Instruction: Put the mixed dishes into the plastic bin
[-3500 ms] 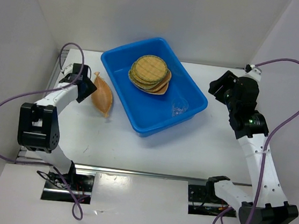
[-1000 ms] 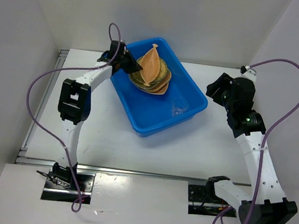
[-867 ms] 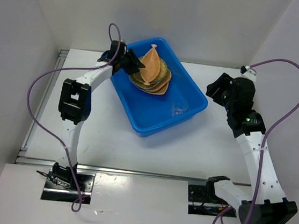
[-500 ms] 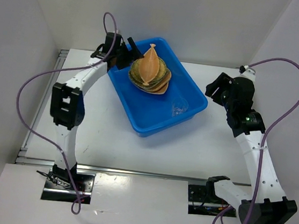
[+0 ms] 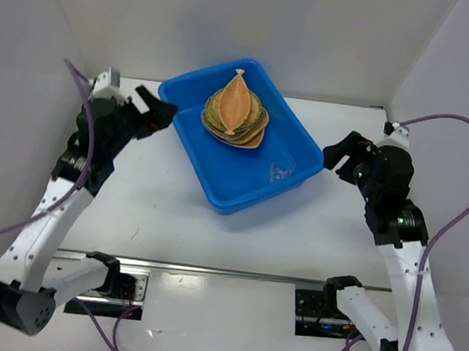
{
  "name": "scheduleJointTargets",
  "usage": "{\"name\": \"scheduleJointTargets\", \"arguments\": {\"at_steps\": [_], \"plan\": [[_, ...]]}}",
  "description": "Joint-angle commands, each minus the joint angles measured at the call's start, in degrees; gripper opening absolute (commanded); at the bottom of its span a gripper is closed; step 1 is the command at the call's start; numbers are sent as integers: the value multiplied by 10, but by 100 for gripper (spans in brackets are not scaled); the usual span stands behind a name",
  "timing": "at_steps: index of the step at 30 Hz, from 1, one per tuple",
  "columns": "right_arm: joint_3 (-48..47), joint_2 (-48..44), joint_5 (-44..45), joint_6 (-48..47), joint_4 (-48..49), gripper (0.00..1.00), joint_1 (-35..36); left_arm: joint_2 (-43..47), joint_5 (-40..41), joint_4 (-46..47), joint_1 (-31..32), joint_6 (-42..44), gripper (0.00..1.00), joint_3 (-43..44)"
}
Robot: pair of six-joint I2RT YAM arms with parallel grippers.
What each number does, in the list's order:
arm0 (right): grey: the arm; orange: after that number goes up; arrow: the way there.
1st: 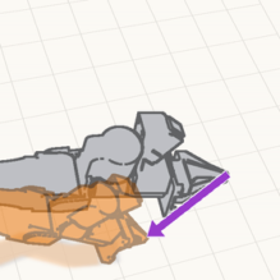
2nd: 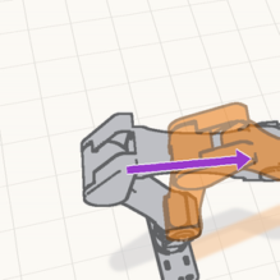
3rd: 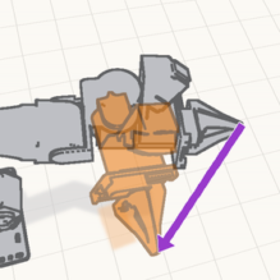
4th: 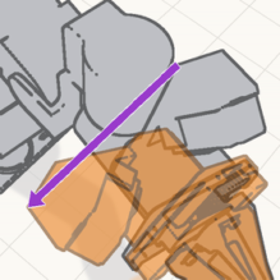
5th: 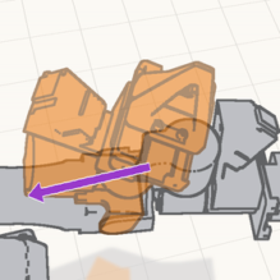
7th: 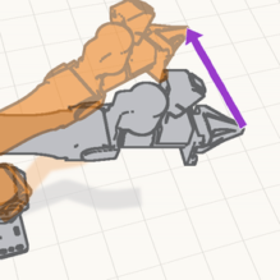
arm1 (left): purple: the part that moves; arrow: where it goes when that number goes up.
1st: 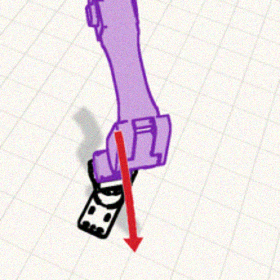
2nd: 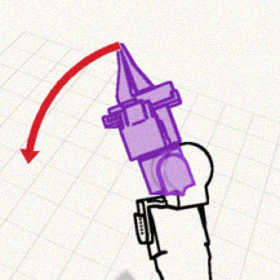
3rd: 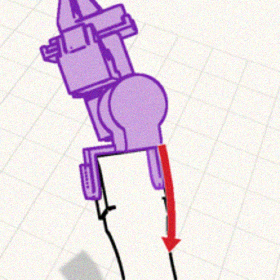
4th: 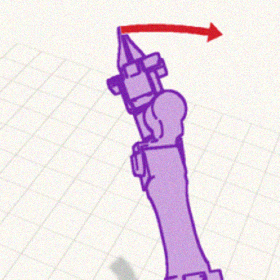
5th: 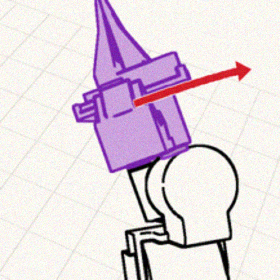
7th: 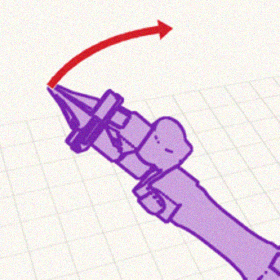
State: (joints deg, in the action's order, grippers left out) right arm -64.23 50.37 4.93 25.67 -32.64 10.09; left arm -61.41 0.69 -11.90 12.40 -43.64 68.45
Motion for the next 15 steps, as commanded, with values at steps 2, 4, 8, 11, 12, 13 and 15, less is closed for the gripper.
{"name": "scheduleJointTargets", "arguments": {"at_steps": [2,4,8,11,12,13,15], "plan": [[30,-62,-39,10,-22,86,-2,127,54,-48,-4,5,100,-113],[45,-73,-61,15,-36,99,-2,197,84,-77,-4,0,100,-135],[64,-118,-105,39,-50,100,-2,283,109,-200,-4,0,100,-146],[78,-139,-128,60,-55,100,-2,346,120,-258,-9,-7,100,-154],[88,-149,-134,66,-55,100,4,359,120,-267,-9,-15,100,-160],[94,-166,-144,79,-55,100,4,377,120,-282,-9,-15,100,-168],[109,-188,-155,91,-55,100,4,382,110,-288,-9,-22,100,-179]]}}
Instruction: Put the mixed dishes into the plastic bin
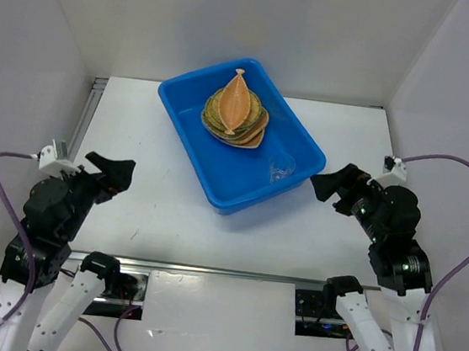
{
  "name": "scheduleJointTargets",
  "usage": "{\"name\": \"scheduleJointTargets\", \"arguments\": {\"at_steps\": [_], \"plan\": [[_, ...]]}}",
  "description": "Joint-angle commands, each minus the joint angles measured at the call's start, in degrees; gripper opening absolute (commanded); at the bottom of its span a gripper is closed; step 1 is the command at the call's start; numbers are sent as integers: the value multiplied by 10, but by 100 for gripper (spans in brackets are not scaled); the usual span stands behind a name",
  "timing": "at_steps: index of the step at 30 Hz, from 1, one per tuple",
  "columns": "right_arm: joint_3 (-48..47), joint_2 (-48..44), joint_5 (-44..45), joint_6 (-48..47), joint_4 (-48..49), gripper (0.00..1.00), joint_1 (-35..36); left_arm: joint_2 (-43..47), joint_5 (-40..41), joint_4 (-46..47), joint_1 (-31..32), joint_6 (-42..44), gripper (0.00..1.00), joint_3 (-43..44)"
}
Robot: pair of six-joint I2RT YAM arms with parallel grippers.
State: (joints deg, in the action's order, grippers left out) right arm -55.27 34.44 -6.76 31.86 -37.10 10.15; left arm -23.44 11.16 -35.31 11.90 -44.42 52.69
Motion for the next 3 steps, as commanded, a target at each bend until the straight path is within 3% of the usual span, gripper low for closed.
{"name": "scheduleJointTargets", "arguments": {"at_steps": [1,3], "plan": [[20,-53,-38,36,-10,100,3,2,5,-54,-4,-15,100,-21],[27,-75,-45,48,-16,100,3,-3,0,-59,-4,-15,100,-29]]}}
